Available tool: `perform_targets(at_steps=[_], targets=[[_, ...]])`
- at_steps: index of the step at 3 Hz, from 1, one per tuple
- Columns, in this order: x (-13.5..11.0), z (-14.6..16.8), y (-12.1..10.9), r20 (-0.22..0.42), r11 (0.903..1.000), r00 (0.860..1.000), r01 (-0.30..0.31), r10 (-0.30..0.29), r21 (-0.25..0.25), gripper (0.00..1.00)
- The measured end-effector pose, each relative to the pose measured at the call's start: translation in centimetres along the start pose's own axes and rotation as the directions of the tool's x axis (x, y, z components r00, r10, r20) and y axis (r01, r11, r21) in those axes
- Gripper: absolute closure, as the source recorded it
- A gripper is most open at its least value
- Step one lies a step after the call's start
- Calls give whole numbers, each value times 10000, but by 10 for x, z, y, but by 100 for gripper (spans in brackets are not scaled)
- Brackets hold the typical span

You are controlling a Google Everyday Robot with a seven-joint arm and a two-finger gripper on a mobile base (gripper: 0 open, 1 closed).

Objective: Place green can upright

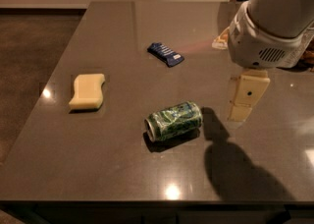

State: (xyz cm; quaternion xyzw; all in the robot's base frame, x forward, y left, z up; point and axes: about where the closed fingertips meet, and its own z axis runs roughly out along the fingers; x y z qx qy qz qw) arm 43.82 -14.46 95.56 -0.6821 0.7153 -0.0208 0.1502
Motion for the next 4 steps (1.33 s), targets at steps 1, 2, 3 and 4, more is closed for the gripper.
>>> perform_targets(at_steps=[1,2,3,4], targets=[[-29,26,13,204,9938,9947,1021,-1012,-439,0],[-51,56,25,233,9740,9786,2057,-2044,-953,0],[-61,83,31,112,9483,9576,2868,-2880,-1356,0],[-69,102,39,75,9263,9385,3419,-3452,-1580,0]])
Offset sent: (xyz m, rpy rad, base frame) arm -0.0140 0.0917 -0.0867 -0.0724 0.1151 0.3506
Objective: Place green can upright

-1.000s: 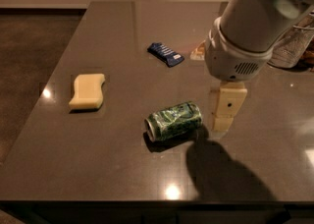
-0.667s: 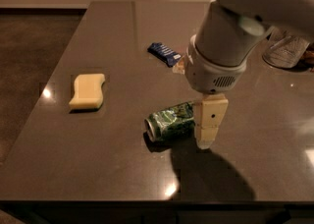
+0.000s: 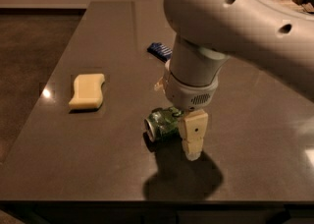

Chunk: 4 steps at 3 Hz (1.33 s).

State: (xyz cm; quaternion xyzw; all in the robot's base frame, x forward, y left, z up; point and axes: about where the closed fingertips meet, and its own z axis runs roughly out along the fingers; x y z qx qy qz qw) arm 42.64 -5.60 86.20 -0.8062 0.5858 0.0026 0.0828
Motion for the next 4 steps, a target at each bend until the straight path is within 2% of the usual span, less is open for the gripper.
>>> perform_targets(at_steps=[2,3,4], targets=[[-19,24,0,-253,9938,9954,911,-929,-644,0],[-25,23,-7,-276,9905,9957,851,-885,-1080,16],[-23,20,-14,-341,9899,9980,485,-534,-1331,41]])
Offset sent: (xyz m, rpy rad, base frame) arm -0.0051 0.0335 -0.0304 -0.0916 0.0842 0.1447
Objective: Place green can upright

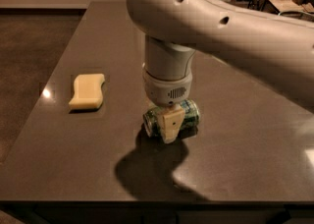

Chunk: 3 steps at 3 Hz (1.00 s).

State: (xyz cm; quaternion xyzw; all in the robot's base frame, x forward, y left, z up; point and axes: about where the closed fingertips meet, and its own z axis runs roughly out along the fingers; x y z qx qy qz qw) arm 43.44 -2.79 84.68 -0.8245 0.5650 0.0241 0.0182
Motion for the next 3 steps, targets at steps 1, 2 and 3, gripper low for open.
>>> perform_targets(at_steps=[1,2,3], targets=[[12,-6,-6,103,9976,9975,-699,699,14,62],[38,-25,-13,844,9818,9786,-1895,1877,137,87],[59,-59,-29,2339,9524,9298,-3018,2841,428,100]])
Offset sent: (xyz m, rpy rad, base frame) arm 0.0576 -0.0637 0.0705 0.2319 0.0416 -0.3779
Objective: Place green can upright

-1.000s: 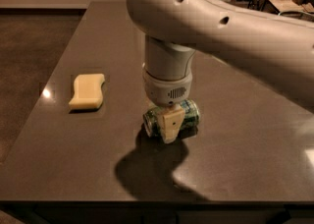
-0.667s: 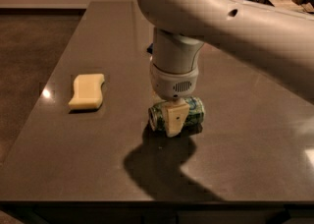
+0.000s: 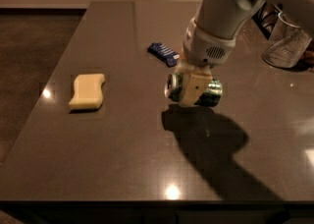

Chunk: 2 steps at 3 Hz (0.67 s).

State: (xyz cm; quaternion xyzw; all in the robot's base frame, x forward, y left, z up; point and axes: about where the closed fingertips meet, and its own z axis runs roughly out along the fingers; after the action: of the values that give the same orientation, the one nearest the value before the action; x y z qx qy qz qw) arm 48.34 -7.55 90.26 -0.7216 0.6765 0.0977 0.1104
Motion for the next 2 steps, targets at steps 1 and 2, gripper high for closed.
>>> perform_targets(at_steps=[1,2], targets=[[-1,-30,-15,1787,9948,9801,-942,858,391,100],[-8,-45,-20,3485,9819,9232,-1859,1622,354,100]])
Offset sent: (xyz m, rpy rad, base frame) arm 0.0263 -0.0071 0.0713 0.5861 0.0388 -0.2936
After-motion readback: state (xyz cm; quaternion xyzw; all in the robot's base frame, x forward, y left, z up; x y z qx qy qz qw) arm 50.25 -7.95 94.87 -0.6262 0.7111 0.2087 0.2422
